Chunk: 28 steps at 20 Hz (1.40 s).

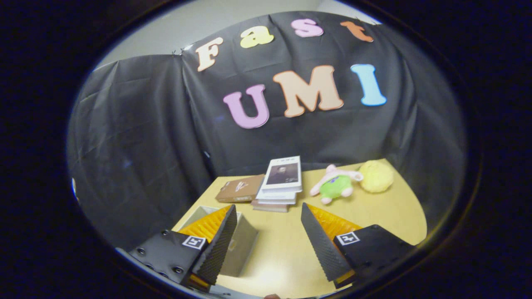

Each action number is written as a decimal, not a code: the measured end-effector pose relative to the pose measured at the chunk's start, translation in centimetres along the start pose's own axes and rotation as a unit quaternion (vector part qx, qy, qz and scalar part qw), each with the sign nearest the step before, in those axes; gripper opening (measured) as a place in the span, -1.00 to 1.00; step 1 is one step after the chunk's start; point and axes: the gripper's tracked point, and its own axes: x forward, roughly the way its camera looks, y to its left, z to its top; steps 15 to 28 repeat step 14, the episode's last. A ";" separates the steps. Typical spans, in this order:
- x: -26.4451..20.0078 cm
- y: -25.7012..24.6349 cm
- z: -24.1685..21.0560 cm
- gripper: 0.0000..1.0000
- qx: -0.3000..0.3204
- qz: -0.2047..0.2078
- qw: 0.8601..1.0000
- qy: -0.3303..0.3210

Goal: Open the storage box then place both shoes into the box .Put the left shoe in first, then the right shoe, with the right side of both shoes facing outward in a uniform manner.

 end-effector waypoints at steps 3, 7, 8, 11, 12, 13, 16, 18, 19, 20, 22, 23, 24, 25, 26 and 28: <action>-0.2 -1.7 0.9 0.95 -0.019 -0.025 0.999 -0.043; -0.5 -2.6 0.7 0.95 -0.015 -0.040 0.997 -0.063; -0.6 -2.8 0.8 0.95 -0.016 -0.048 0.996 -0.068; -1.2 -2.4 1.4 0.95 -0.019 -0.054 0.994 -0.092; -1.4 -2.5 1.7 0.95 -0.018 -0.057 0.993 -0.100; -1.4 -2.8 1.9 0.95 -0.015 -0.061 0.992 -0.106; -1.4 -3.0 2.1 0.95 -0.011 -0.063 0.992 -0.110; -1.4 -3.0 2.1 0.95 -0.011 -0.063 0.992 -0.110; -1.4 -3.0 2.1 0.95 -0.011 -0.063 0.992 -0.110; -1.4 -3.0 2.1 0.95 -0.011 -0.063 0.992 -0.110; -1.4 -3.0 2.1 0.95 -0.011 -0.063 0.992 -0.110; -1.4 -3.0 2.1 0.95 -0.011 -0.063 0.992 -0.110; -1.4 -3.0 2.1 0.95 -0.011 -0.063 0.992 -0.110; -1.4 -3.0 2.1 0.95 -0.011 -0.063 0.992 -0.110; -1.4 -3.0 2.1 0.95 -0.011 -0.063 0.992 -0.110; -1.4 -3.0 2.1 0.95 -0.011 -0.063 0.992 -0.110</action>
